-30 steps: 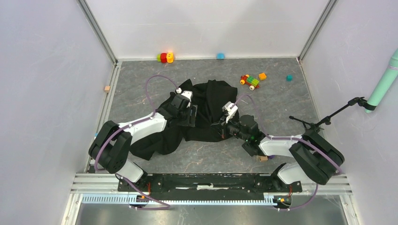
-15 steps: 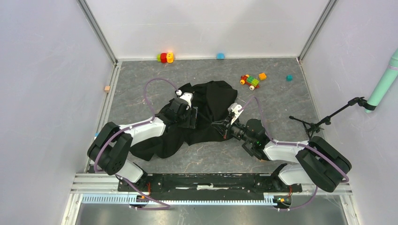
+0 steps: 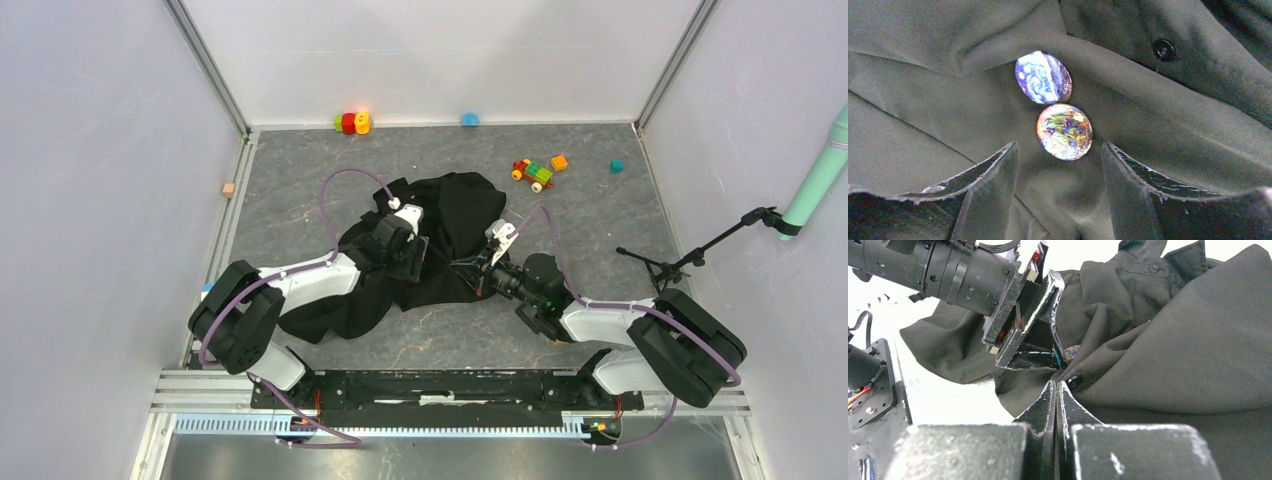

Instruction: Remove the brooch from the garment

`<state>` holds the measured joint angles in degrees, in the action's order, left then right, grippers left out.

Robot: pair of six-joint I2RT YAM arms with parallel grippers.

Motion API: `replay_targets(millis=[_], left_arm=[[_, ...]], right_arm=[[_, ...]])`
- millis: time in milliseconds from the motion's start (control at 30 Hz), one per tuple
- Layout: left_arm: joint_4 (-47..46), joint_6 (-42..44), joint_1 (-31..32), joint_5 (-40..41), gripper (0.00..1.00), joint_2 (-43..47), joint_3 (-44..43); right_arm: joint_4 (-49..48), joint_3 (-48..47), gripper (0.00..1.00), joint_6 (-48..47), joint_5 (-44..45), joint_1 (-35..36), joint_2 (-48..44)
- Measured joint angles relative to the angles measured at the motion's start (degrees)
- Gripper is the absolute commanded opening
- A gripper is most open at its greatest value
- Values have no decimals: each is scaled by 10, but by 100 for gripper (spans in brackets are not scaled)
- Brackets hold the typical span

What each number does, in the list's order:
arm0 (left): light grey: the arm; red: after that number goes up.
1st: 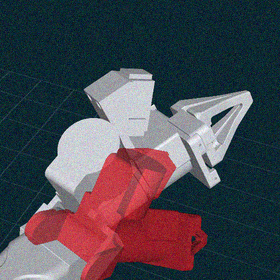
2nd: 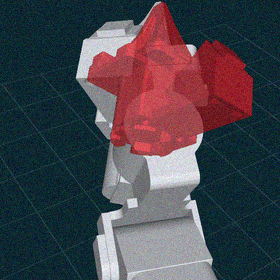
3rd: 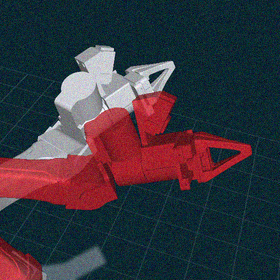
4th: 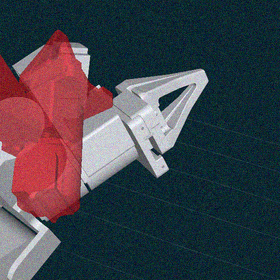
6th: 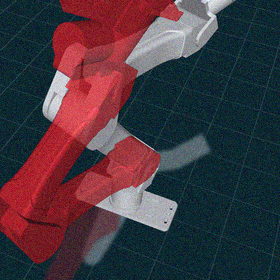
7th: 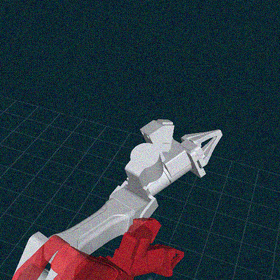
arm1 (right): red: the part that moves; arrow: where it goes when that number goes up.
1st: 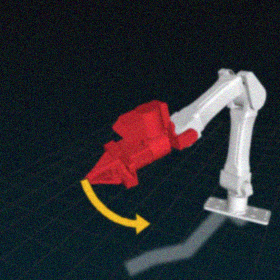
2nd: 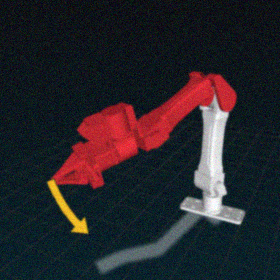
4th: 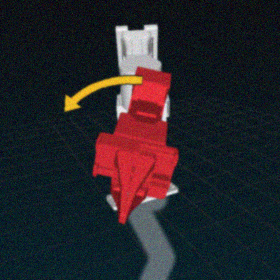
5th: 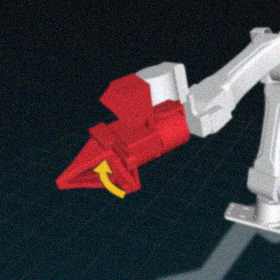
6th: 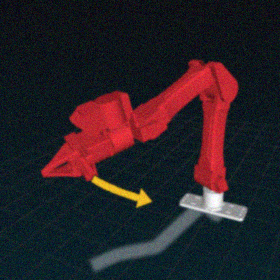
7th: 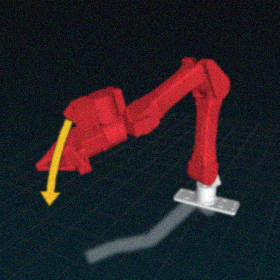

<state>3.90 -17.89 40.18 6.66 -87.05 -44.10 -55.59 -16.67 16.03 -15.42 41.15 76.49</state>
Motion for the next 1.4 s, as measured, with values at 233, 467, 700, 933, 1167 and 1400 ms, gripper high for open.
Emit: replay_targets(millis=[233, 467, 700, 933, 1167, 1400], left_arm=[[70, 4, 18, 111, 47, -24, -46], [72, 4, 13, 155, 59, -9, -35], [28, 9, 9, 82, 78, 19, -6], [20, 9, 9, 40, 74, -13, -19], [58, 12, 14, 58, 67, -75, -54], [85, 15, 36, 137, 42, -81, -77]], right_arm=[[0, 0, 0, 0, 5, 0, 1], [0, 0, 0, 0, 7, 0, 2], [4, 0, 0, 0, 6, 0, 6], [4, 0, 0, 2, 5, 0, 19], [4, 0, 0, 4, 4, 0, 19], [4, 0, 0, 6, 5, 0, 10]])
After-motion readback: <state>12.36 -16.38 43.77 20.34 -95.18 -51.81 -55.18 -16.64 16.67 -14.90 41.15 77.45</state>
